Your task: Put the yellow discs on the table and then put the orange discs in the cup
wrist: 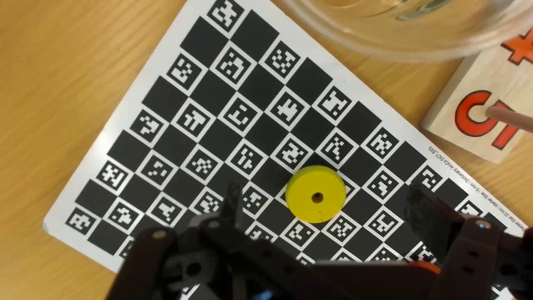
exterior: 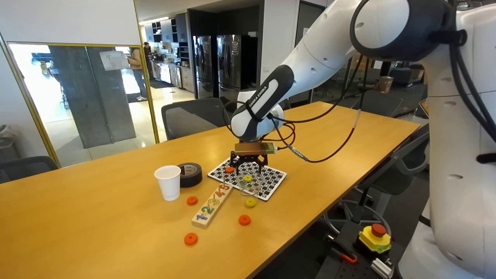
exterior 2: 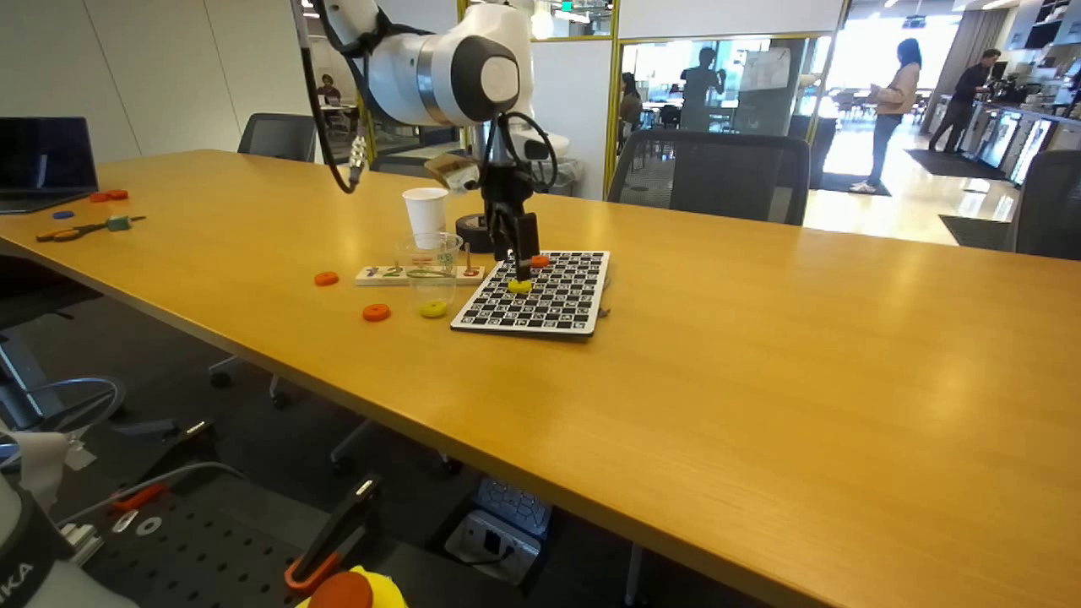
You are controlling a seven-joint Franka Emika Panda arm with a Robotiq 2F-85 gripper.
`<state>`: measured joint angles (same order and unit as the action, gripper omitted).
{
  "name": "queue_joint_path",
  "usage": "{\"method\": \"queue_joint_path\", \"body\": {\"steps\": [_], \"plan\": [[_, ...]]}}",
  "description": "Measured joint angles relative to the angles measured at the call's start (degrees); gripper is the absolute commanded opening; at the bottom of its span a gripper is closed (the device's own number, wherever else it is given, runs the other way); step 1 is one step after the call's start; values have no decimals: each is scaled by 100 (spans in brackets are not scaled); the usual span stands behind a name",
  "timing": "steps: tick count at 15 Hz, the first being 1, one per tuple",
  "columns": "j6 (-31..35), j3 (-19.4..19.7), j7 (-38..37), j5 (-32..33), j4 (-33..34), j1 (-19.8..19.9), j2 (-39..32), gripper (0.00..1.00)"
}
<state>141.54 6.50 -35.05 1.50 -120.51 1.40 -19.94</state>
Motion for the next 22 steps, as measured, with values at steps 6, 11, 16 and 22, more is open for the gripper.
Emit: {"method": "queue_joint_path", "body": {"steps": [6, 11, 16, 22], "plan": [[-5, 48, -10, -14, 179, -44, -251, 100], [-8, 102, -10, -22, 180, -44, -275, 100], [-8, 107, -10, -69, 196, -44, -363, 100], [-4, 109, -10, -81, 243, -44, -431, 49]]}}
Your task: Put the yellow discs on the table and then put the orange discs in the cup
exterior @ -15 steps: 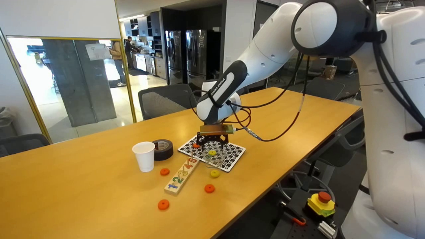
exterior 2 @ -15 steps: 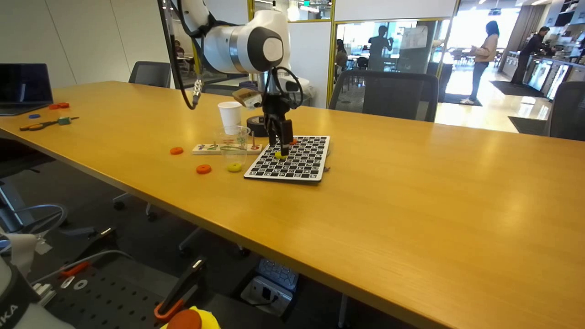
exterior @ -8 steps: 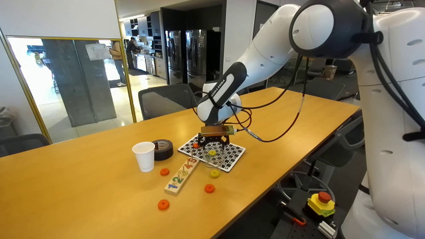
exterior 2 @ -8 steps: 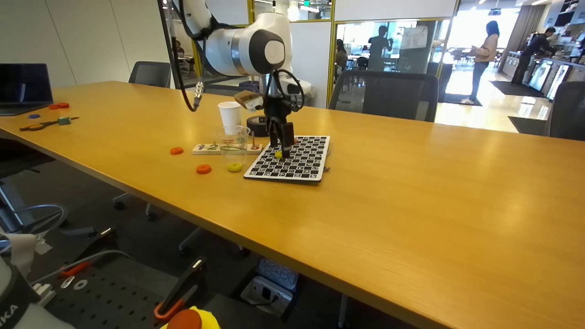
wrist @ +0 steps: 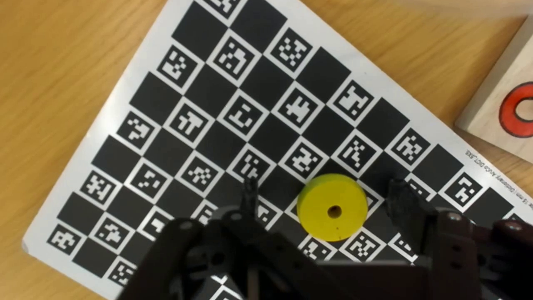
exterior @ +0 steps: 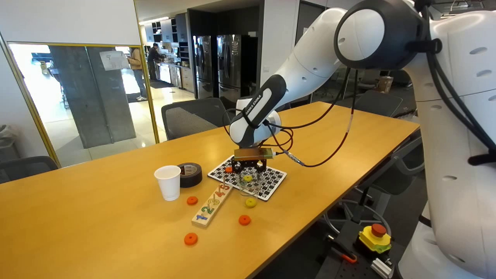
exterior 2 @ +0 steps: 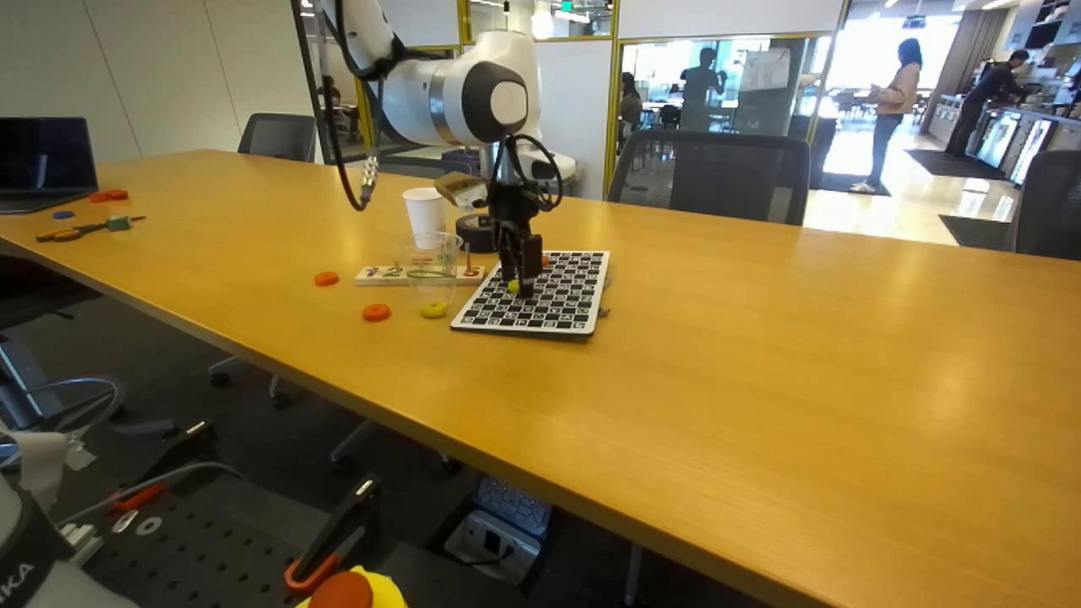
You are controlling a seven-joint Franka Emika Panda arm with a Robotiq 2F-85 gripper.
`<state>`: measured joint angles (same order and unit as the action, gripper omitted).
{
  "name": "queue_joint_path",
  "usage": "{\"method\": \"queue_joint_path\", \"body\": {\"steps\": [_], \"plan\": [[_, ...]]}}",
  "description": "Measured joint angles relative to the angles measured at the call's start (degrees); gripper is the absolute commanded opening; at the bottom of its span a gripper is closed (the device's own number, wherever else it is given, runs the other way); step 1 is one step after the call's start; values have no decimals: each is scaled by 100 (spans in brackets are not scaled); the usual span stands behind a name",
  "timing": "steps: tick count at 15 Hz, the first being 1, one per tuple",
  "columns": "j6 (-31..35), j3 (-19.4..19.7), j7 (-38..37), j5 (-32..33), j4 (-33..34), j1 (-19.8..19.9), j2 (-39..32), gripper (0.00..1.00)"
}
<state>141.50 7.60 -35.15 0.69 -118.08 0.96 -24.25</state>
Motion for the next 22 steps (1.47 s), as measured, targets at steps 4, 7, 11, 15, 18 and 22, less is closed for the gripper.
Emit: {"method": "queue_joint_path", "body": {"steps": [4, 7, 11, 15, 18, 22], "plan": [[3, 2, 0, -9, 45, -1, 0, 20], [3, 4, -2, -14, 64, 0, 0, 22], [6, -1, 6, -38, 46, -17, 103, 22], [74, 93, -342, 219, -334, -266, 838, 22], [59, 86, -966, 755, -812, -505, 1648, 21], [-478, -282, -1179, 831, -1252, -548, 2491, 22]]}}
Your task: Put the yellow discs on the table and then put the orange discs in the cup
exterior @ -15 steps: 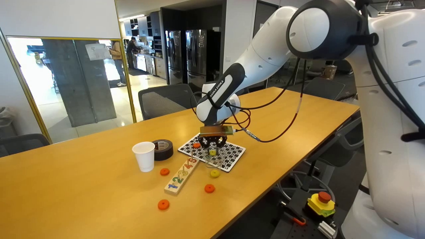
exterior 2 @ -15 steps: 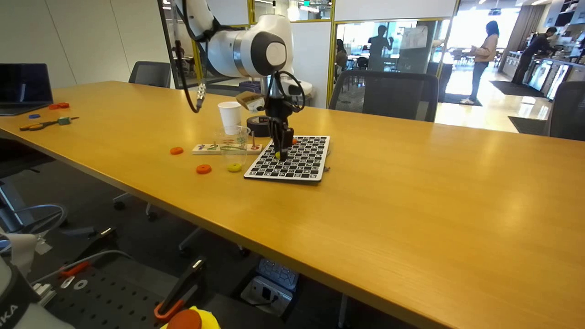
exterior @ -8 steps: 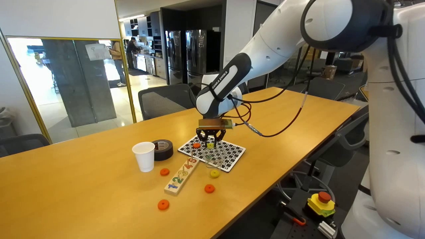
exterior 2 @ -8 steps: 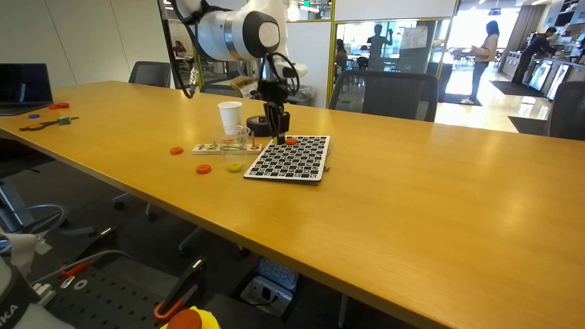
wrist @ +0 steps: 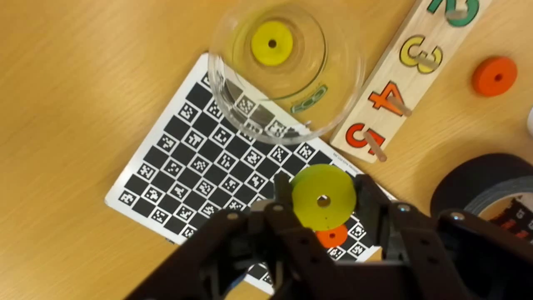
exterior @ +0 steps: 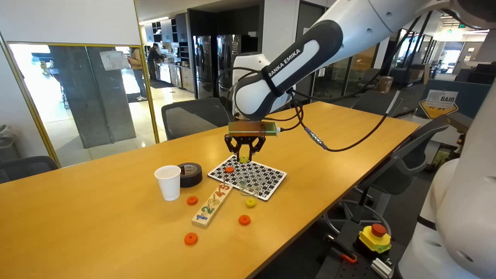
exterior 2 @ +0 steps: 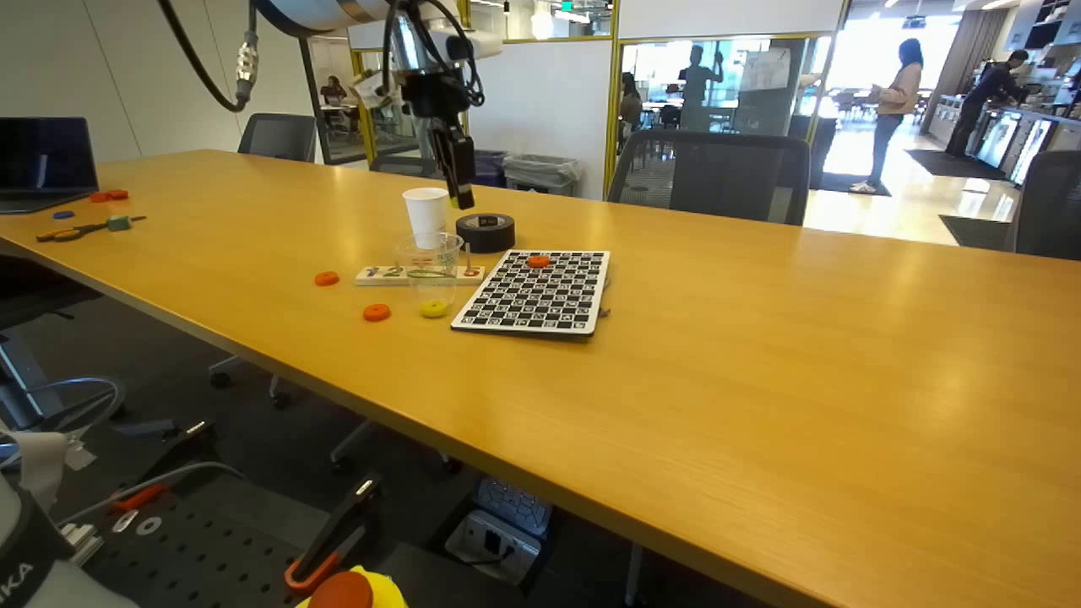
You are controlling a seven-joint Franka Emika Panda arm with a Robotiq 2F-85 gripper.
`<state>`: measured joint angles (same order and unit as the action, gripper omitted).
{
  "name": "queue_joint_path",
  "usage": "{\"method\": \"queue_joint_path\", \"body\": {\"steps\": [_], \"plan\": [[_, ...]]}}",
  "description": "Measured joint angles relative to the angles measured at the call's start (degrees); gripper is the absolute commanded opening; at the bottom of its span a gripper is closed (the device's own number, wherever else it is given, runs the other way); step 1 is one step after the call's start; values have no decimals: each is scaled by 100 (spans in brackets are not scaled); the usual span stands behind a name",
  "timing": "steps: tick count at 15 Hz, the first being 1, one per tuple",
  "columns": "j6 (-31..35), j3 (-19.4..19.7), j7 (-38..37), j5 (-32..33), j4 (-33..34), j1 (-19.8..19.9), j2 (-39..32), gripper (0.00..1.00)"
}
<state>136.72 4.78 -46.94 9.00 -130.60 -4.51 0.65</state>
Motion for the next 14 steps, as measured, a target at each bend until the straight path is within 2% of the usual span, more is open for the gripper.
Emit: {"method": "queue_joint_path", "body": {"steps": [3, 7, 14], "plan": [[-440, -261, 235, -428, -110, 2, 281, 22], [-719, -351, 755, -991, -124, 15, 288, 21], [-963, -348, 967, -1094, -128, 255, -20, 21]]}}
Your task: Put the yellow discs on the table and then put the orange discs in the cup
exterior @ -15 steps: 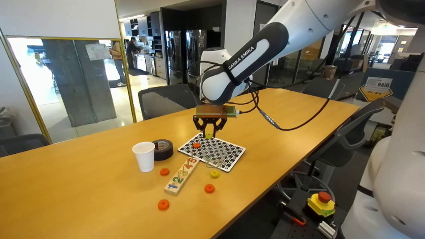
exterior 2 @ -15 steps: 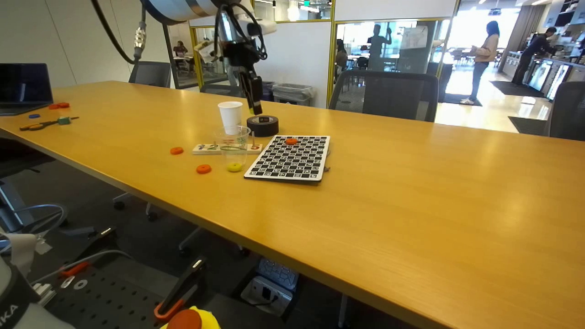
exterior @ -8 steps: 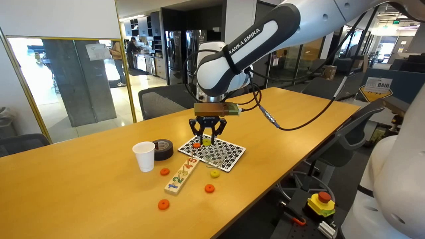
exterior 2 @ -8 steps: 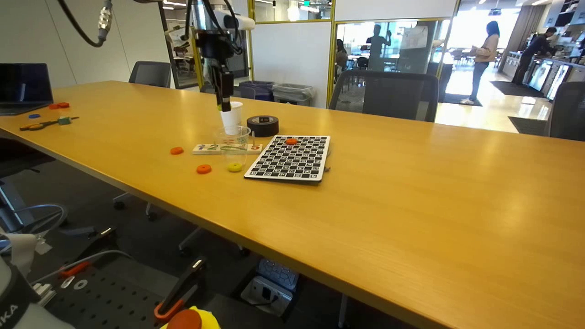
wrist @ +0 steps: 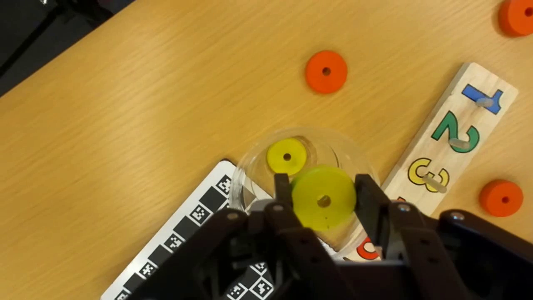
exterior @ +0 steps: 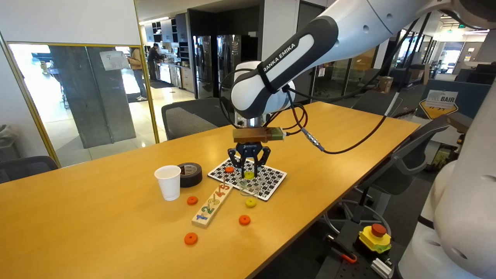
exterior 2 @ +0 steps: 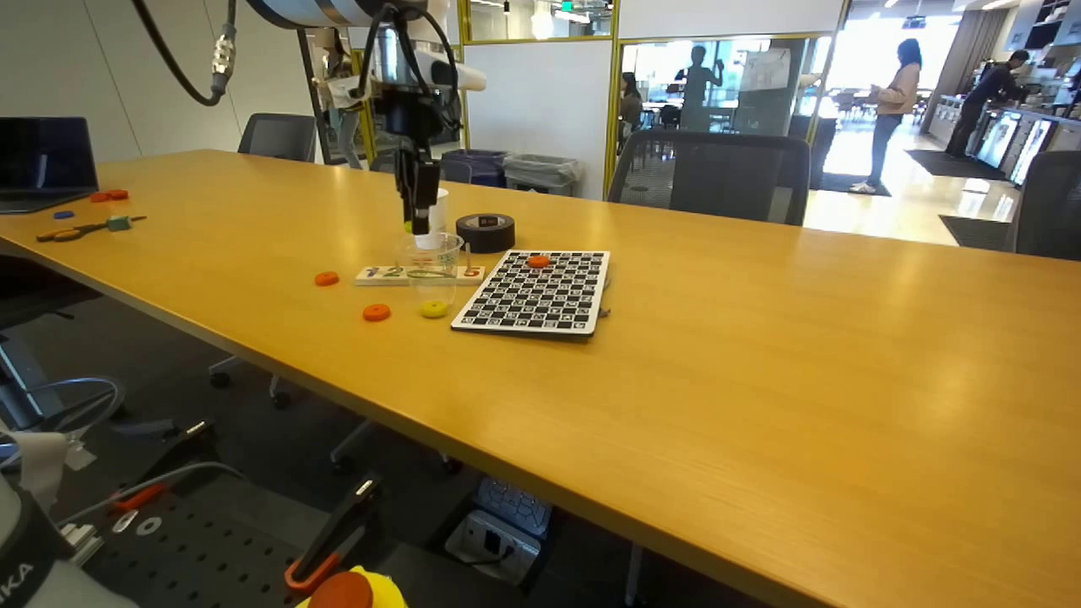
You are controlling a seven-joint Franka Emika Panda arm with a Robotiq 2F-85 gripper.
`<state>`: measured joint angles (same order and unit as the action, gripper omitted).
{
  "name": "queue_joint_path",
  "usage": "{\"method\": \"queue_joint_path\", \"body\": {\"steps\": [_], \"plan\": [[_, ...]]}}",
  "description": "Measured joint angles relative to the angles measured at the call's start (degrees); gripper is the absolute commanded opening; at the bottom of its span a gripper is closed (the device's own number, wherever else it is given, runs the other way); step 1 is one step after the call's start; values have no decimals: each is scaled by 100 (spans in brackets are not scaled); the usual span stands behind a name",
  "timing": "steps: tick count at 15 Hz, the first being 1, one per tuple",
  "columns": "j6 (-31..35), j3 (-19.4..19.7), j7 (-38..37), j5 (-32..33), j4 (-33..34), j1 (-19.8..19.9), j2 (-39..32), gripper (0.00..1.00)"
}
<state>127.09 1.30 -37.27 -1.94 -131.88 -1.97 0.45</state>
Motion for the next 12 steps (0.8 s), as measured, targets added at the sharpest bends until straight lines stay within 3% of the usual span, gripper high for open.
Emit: {"method": "queue_joint_path", "body": {"steps": [2, 4, 6, 10, 12], "plan": [[0, 2, 81, -21, 3, 56, -112, 22], [0, 4, 188, -82, 12, 93, -203, 68], [3, 4, 297, -170, 27, 120, -279, 70], [54, 9, 490, -216, 68, 133, -359, 99], [109, 9, 577, -204, 139, 133, -378, 100]]}}
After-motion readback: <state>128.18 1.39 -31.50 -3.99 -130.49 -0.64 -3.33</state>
